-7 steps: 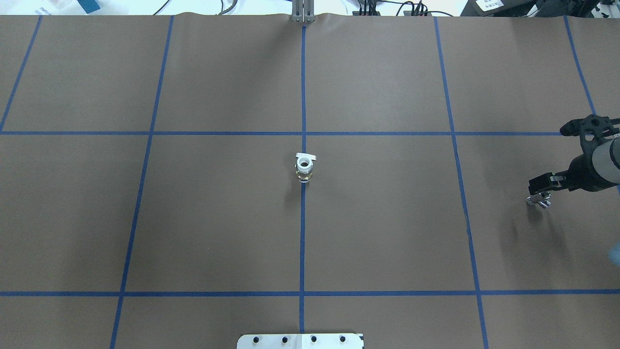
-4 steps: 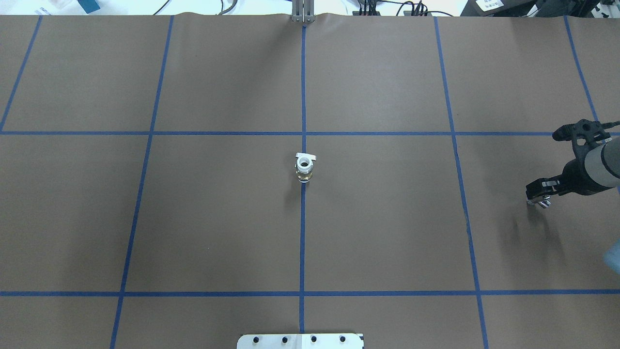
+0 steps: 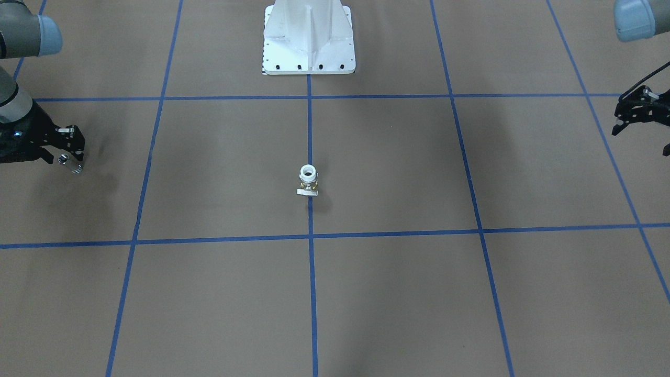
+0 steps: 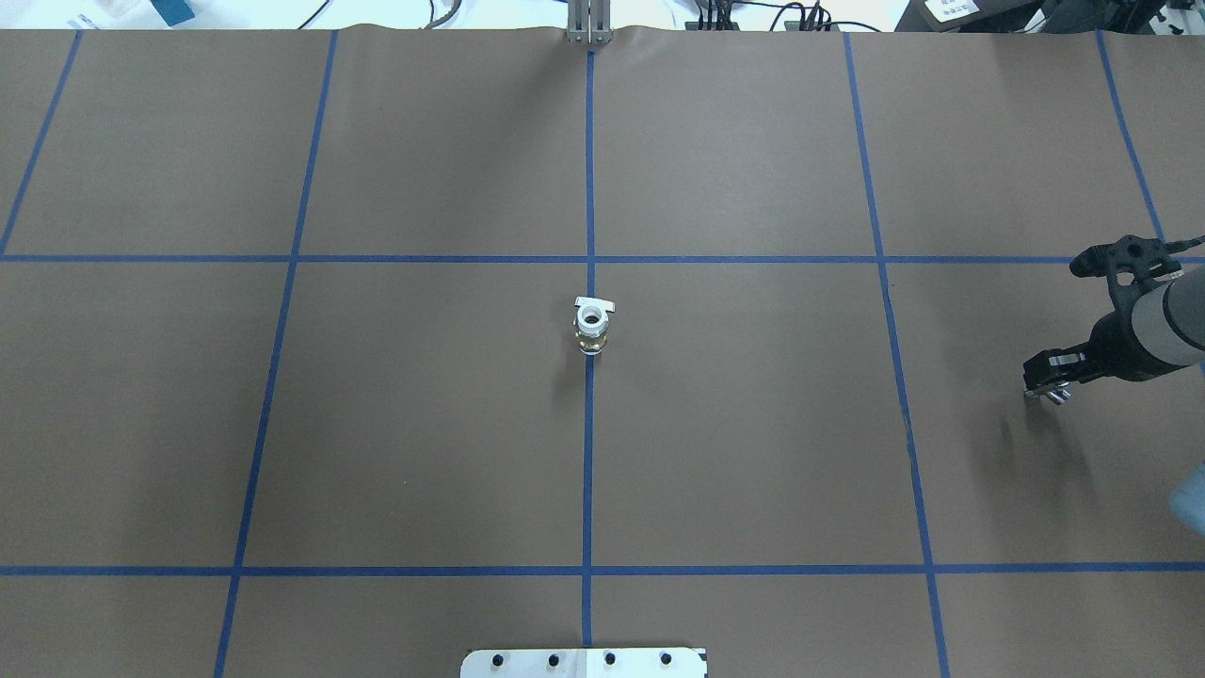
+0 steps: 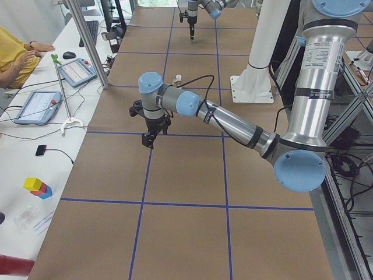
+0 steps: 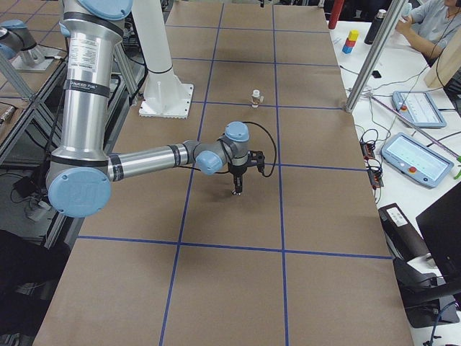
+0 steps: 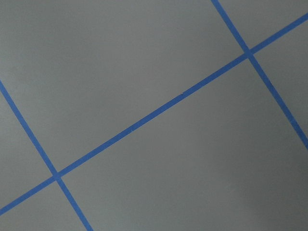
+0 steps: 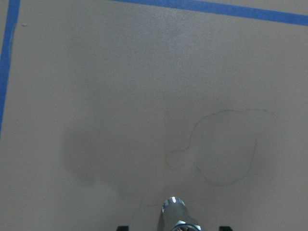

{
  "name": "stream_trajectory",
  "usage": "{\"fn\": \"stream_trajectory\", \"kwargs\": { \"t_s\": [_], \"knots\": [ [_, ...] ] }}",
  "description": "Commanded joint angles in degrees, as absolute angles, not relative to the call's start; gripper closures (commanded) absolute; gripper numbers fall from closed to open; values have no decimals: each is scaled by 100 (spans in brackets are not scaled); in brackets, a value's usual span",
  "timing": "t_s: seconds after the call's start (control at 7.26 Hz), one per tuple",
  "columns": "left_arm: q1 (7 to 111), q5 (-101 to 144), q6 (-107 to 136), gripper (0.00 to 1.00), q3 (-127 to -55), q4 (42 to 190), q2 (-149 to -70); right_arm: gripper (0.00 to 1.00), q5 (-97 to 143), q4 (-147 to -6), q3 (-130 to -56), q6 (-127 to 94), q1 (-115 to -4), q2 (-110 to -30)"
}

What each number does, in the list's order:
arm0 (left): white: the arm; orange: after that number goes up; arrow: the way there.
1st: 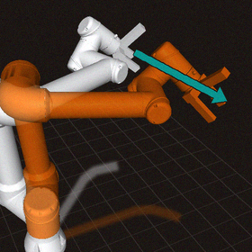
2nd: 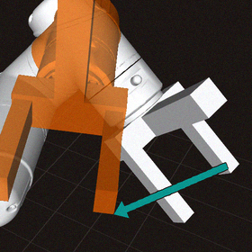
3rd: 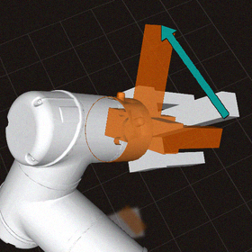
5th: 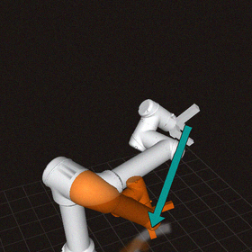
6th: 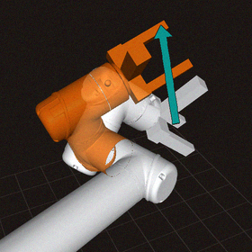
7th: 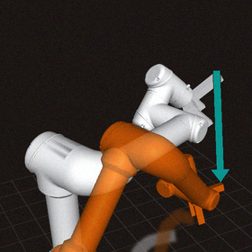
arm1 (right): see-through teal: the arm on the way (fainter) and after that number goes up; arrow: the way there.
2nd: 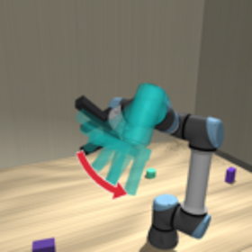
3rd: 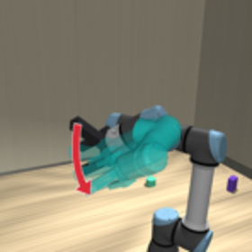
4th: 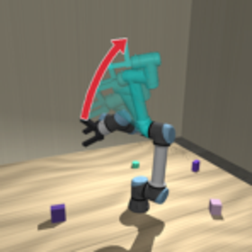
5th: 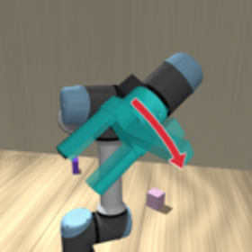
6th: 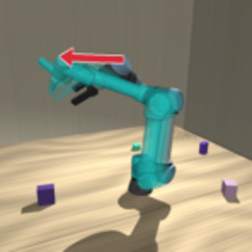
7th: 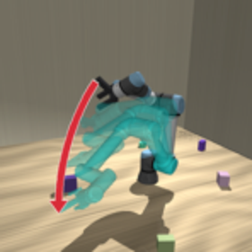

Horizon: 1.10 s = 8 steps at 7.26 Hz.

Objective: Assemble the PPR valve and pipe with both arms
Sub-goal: 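Lower the right gripper onto the silver pipe fitting and grasp it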

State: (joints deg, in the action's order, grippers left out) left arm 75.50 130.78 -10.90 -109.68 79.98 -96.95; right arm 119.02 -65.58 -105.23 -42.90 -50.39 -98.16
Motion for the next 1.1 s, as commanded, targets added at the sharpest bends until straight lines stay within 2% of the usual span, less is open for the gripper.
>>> {"fn": "stream_trajectory", "kwargs": {
  "t_s": [0.0,0.28,0.96],
  "knots": [
    [7550,13087,-1090,1,-10969,7998,-9694,43,11874,-6565,-10442,-4289,-5036,-9765],
    [7550,13078,-1081,1,-10978,7998,-9694,53,11804,-6565,-10424,-4280,-5045,-9782],
    [7550,13078,-1081,1,-10978,7998,-9694,53,11795,-6565,-10459,-4271,-5036,-9791]
  ]
}}
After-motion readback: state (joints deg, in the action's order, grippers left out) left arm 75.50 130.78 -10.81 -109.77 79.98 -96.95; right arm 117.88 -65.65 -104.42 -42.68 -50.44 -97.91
